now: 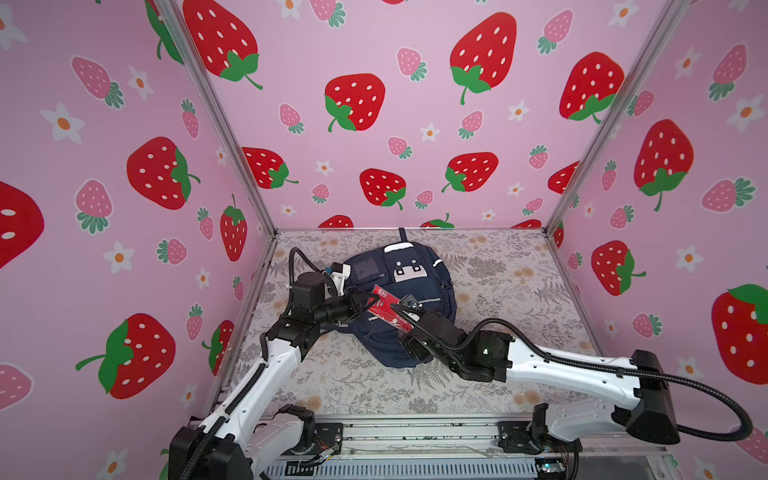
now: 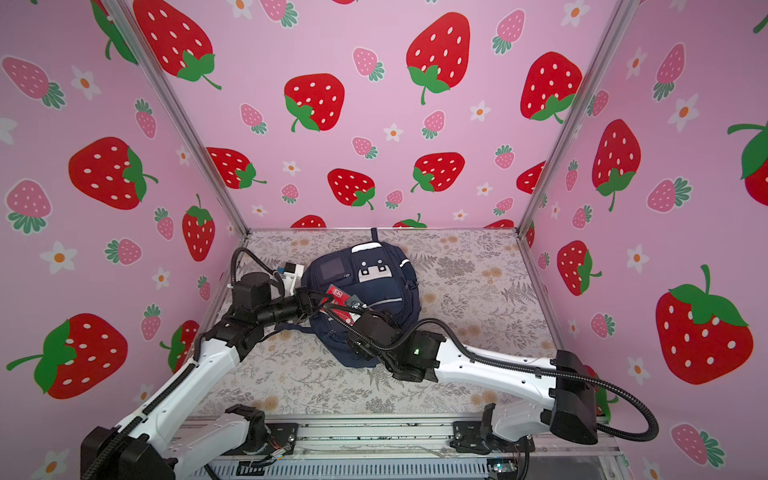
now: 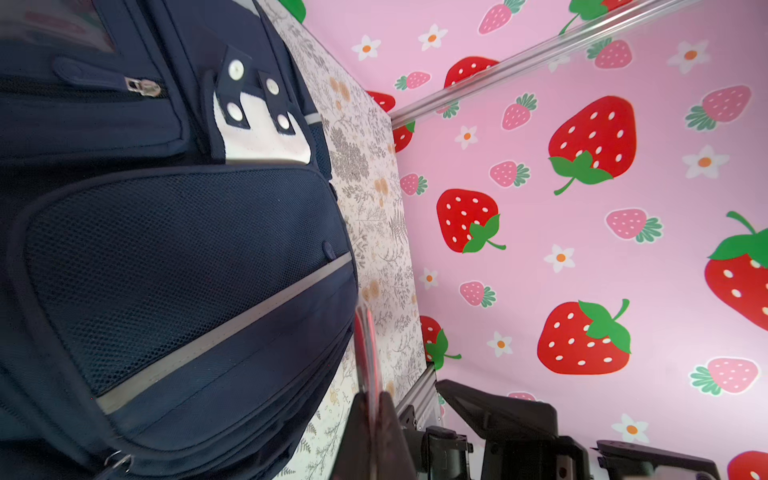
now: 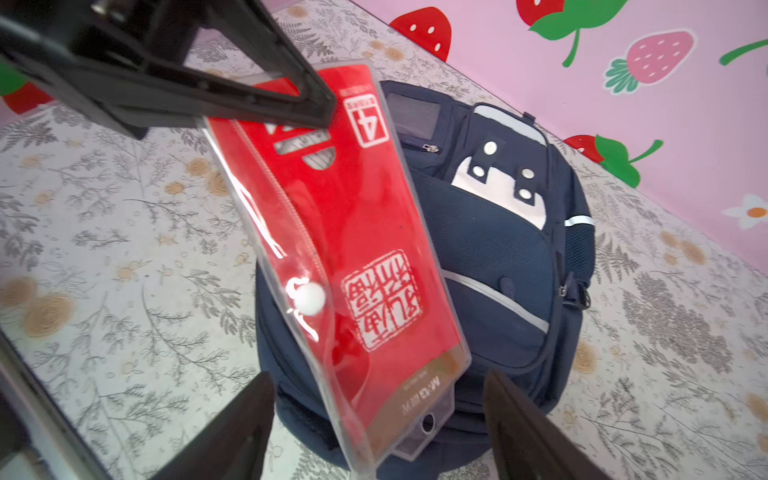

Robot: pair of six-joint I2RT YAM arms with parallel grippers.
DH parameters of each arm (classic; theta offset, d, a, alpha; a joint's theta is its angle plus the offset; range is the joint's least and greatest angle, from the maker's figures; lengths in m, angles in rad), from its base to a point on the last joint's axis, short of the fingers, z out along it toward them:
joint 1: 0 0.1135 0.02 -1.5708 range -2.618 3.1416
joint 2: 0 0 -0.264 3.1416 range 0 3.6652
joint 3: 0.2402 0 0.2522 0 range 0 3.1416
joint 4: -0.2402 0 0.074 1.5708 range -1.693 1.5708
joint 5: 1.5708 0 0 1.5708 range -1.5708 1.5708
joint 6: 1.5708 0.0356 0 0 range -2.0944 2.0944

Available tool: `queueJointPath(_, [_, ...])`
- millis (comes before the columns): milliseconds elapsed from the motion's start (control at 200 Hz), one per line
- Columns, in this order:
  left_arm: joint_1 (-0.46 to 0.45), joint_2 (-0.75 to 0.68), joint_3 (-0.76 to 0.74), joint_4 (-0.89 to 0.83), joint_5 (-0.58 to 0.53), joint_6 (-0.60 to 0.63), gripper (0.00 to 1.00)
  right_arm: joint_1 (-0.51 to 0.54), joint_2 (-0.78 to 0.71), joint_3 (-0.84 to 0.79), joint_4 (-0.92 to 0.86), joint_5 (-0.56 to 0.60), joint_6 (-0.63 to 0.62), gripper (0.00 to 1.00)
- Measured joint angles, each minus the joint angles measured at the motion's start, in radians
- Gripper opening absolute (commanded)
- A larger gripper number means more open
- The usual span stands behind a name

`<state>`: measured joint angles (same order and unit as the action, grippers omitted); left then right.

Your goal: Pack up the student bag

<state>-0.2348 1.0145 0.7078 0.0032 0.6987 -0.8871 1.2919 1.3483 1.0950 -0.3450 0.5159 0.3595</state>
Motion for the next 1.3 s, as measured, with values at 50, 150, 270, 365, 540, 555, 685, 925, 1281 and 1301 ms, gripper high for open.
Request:
queueJointPath(50, [0.0, -0.019, -0.029, 0.048, -0.013, -0.032, 0.0, -0.037, -0.008, 0.0, -0.005, -0.027, 0.032, 0.82])
queueJointPath(150, [0.002, -0.056, -0.088, 0.154, -0.044, -0.098, 0.0, -0.133, -0.07, -0.023, 0.03, -0.148, 0.11, 0.81])
queueJointPath(270, [0.002, -0.112, -0.153, 0.26, -0.089, -0.167, 0.0, -0.251, -0.203, -0.113, 0.161, -0.351, 0.228, 0.79])
queueJointPath(365, [0.002, -0.158, -0.206, 0.348, -0.126, -0.222, 0.0, -0.314, -0.274, -0.193, 0.288, -0.495, 0.339, 0.75])
queueJointPath(540, [0.002, -0.212, -0.313, 0.52, -0.203, -0.33, 0.0, -0.359, -0.285, -0.3, 0.463, -0.65, 0.517, 0.66])
queueJointPath(555, [0.002, -0.215, -0.319, 0.528, -0.208, -0.338, 0.0, -0.36, -0.285, -0.307, 0.473, -0.655, 0.528, 0.65])
queueJointPath(685, [0.002, -0.247, -0.374, 0.601, -0.254, -0.401, 0.0, -0.368, -0.258, -0.342, 0.569, -0.725, 0.615, 0.55])
queueJointPath(925, [0.002, -0.323, -0.389, 0.632, -0.291, -0.442, 0.0, -0.37, -0.223, -0.371, 0.697, -0.763, 0.711, 0.6])
queueJointPath(1281, [0.002, -0.347, -0.406, 0.652, -0.307, -0.48, 0.0, -0.372, -0.183, -0.393, 0.831, -0.785, 0.778, 0.36])
queueJointPath(1301, [0.002, -0.346, -0.406, 0.652, -0.307, -0.48, 0.0, -0.372, -0.176, -0.393, 0.84, -0.789, 0.776, 0.31])
